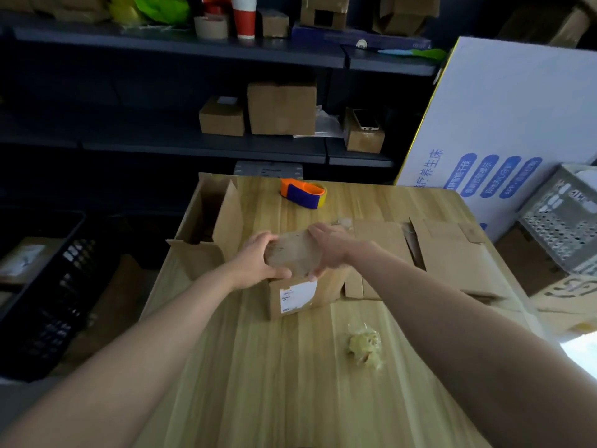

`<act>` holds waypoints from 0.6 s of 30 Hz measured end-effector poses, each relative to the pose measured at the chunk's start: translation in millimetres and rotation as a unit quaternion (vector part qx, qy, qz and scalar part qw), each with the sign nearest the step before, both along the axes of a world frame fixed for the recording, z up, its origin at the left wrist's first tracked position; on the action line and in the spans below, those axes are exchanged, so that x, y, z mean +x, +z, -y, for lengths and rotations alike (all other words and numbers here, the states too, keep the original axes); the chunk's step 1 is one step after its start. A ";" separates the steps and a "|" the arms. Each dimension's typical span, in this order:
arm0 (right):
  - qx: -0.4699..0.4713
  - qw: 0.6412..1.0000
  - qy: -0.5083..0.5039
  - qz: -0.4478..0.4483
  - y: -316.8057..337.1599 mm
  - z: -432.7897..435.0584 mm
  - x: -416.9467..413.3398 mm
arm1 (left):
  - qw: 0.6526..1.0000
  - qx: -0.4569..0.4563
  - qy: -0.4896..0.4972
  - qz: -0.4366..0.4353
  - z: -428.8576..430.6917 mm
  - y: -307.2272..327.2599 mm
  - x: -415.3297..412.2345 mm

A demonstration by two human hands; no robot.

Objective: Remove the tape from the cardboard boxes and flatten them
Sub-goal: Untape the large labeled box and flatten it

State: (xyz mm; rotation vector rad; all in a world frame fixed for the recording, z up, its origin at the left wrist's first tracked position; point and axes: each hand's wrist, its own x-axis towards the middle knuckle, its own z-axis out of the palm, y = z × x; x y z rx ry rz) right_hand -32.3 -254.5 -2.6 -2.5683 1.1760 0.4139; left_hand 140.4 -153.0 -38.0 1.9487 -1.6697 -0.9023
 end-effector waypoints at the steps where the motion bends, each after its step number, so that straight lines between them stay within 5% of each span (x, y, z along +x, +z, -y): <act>1: 0.004 1.000 -0.004 -0.007 0.1 1.9 2.4 | 1.000 -0.020 0.010 0.006 1.8 -0.3 2.9; 5: 0.028 0.999 -0.026 -0.010 -2.0 7.3 6.6 | 0.994 -0.074 0.058 0.048 8.1 -3.4 6.3; 18: 0.040 0.998 -0.038 -0.033 0.8 13.2 17.4 | 0.996 -0.027 0.038 0.075 31.1 2.5 15.7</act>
